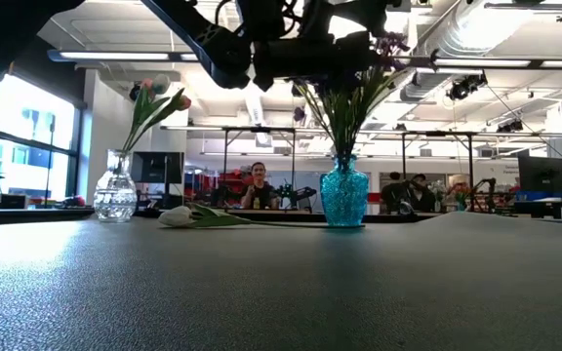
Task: Sort flowers into vase by color
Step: Adjust the violet flower
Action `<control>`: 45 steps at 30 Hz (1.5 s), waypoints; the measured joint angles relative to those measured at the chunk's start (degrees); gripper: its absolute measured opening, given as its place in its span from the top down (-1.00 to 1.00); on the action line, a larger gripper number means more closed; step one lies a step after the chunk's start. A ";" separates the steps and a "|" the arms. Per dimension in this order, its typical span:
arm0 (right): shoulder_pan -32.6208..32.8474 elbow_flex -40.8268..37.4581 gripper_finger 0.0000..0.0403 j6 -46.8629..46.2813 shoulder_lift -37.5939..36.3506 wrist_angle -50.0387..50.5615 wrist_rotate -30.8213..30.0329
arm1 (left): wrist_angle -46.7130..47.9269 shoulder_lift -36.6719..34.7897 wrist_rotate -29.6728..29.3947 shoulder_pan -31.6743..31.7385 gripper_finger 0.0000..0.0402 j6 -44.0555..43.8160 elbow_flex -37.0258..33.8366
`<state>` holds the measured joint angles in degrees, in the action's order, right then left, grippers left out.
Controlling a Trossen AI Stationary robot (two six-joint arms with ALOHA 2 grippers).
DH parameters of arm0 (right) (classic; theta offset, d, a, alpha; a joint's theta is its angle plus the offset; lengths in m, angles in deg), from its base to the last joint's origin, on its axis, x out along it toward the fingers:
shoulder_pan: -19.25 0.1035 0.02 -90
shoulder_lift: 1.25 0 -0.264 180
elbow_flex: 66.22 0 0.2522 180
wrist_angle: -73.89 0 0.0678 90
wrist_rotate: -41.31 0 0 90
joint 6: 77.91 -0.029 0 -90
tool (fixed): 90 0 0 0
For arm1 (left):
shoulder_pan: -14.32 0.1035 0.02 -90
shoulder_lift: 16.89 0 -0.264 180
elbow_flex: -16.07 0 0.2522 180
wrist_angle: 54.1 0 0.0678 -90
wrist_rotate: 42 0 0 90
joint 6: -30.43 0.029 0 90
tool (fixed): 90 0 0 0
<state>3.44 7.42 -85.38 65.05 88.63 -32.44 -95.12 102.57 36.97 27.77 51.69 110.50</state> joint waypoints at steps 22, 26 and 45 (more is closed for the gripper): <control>-1.62 -0.04 -0.85 -6.77 -1.23 8.63 -1.24 | 5.66 0.07 -1.64 0.27 1.00 -1.18 0.00; -1.66 -0.04 -0.85 -4.25 -1.22 5.98 -2.69 | 6.18 0.07 -1.57 0.26 1.00 -1.19 0.00; -6.75 0.00 -0.85 -18.67 -5.96 -3.02 8.00 | 8.49 0.07 -1.38 1.08 1.00 -3.14 0.00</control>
<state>-3.32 7.42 -104.05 59.09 85.61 -24.44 -86.63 102.64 35.60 28.85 48.55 110.50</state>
